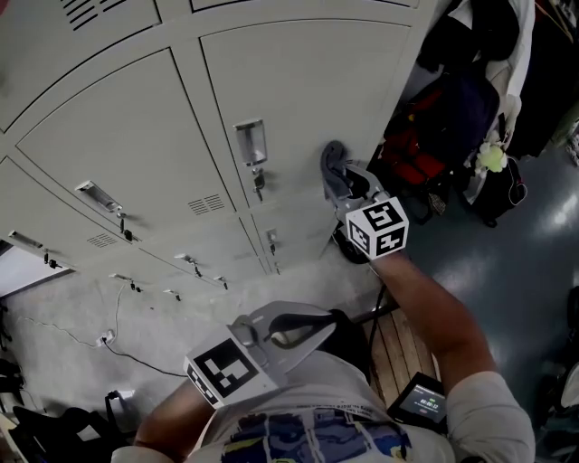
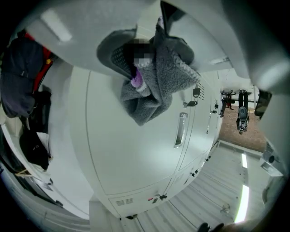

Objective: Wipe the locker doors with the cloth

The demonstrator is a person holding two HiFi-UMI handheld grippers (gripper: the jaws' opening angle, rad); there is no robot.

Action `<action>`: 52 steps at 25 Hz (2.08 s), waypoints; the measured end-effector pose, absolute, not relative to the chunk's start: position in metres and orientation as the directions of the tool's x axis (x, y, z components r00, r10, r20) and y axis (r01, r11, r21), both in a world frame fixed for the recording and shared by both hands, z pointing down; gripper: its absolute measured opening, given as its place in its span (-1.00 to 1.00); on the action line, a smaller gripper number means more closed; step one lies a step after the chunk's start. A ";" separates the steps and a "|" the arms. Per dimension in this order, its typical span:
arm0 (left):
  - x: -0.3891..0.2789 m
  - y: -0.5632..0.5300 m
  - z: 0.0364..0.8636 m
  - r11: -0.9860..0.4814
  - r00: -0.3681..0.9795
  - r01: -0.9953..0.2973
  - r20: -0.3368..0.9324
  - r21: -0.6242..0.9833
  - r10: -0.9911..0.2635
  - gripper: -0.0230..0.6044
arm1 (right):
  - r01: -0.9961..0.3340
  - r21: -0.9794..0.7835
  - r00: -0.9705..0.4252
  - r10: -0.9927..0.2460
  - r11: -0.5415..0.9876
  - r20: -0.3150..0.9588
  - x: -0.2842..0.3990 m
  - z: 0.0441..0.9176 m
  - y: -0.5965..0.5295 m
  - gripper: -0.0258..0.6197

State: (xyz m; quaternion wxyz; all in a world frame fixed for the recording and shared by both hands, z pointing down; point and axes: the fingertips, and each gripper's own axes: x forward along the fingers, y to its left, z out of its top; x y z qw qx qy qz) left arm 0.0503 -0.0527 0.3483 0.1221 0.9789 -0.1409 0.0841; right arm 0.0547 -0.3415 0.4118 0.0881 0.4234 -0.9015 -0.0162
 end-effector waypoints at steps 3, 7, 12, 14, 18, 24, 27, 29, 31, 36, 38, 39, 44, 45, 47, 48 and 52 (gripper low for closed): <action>0.046 -0.052 0.347 -0.929 0.944 -0.303 0.199 0.212 -0.262 -0.92 | -0.732 0.120 -0.654 -0.741 0.671 0.151 0.032 0.412 -0.334 -0.60; 0.038 -0.050 0.348 -0.925 0.941 -0.315 0.195 0.214 -0.275 -0.92 | -0.699 0.121 -0.687 -0.709 0.704 0.160 0.005 0.415 -0.325 -0.60; 0.028 -0.049 0.348 -0.918 0.936 -0.334 0.191 0.213 -0.296 -0.92 | -0.641 0.140 -0.735 -0.656 0.755 0.171 -0.036 0.419 -0.312 -0.60; 0.024 -0.048 0.349 -0.916 0.934 -0.340 0.191 0.214 -0.303 -0.92 | -0.625 0.138 -0.749 -0.640 0.769 0.171 -0.050 0.421 -0.307 -0.60; 0.014 -0.049 0.350 -0.908 0.928 -0.356 0.193 0.219 -0.318 -0.92 | -0.619 0.121 -0.759 -0.631 0.776 0.161 -0.059 0.421 -0.304 -0.60; 0.011 -0.047 0.350 -0.913 0.931 -0.347 0.195 0.217 -0.308 -0.92 | -0.602 0.058 -0.784 -0.603 0.797 0.149 -0.062 0.421 -0.301 -0.60; 0.012 -0.049 0.348 -0.918 0.934 -0.335 0.200 0.211 -0.295 -0.92 | -0.614 0.077 -0.774 -0.618 0.786 0.140 -0.049 0.420 -0.300 -0.60; 0.015 -0.049 0.348 -0.921 0.937 -0.327 0.196 0.210 -0.287 -0.92 | -0.634 0.087 -0.757 -0.639 0.769 0.135 -0.033 0.418 -0.302 -0.60; 0.020 -0.048 0.348 -0.926 0.942 -0.314 0.192 0.210 -0.276 -0.92 | -0.660 0.091 -0.735 -0.665 0.746 0.132 -0.013 0.416 -0.305 -0.60; 0.036 -0.046 0.347 -0.940 0.953 -0.271 0.193 0.206 -0.232 -0.92 | -0.733 0.118 -0.657 -0.742 0.671 0.135 0.045 0.415 -0.319 -0.60; 0.042 -0.046 0.346 -0.944 0.956 -0.260 0.194 0.206 -0.221 -0.92 | -0.758 0.130 -0.623 -0.768 0.639 0.146 0.068 0.420 -0.325 -0.60; 0.045 -0.046 0.347 -0.944 0.957 -0.258 0.192 0.208 -0.219 -0.92 | -0.769 0.133 -0.607 -0.780 0.625 0.153 0.079 0.423 -0.328 -0.60; 0.059 -0.047 0.350 -0.942 0.958 -0.258 0.188 0.216 -0.219 -0.92 | -0.823 0.120 -0.530 -0.827 0.555 0.188 0.127 0.448 -0.342 -0.60; 0.061 -0.048 0.350 -0.942 0.956 -0.257 0.197 0.215 -0.215 -0.92 | -0.831 0.115 -0.519 -0.833 0.545 0.194 0.134 0.453 -0.345 -0.60; 0.064 -0.050 0.351 -0.941 0.954 -0.259 0.211 0.216 -0.214 -0.92 | -0.838 0.109 -0.507 -0.837 0.535 0.206 0.142 0.462 -0.351 -0.60; 0.066 -0.051 0.351 -0.939 0.953 -0.264 0.212 0.220 -0.218 -0.92 | -0.838 0.110 -0.506 -0.836 0.534 0.212 0.144 0.466 -0.353 -0.60; 0.070 -0.054 0.356 -0.933 0.947 -0.281 0.220 0.226 -0.232 -0.92 | -0.831 0.108 -0.513 -0.826 0.546 0.233 0.142 0.479 -0.361 -0.60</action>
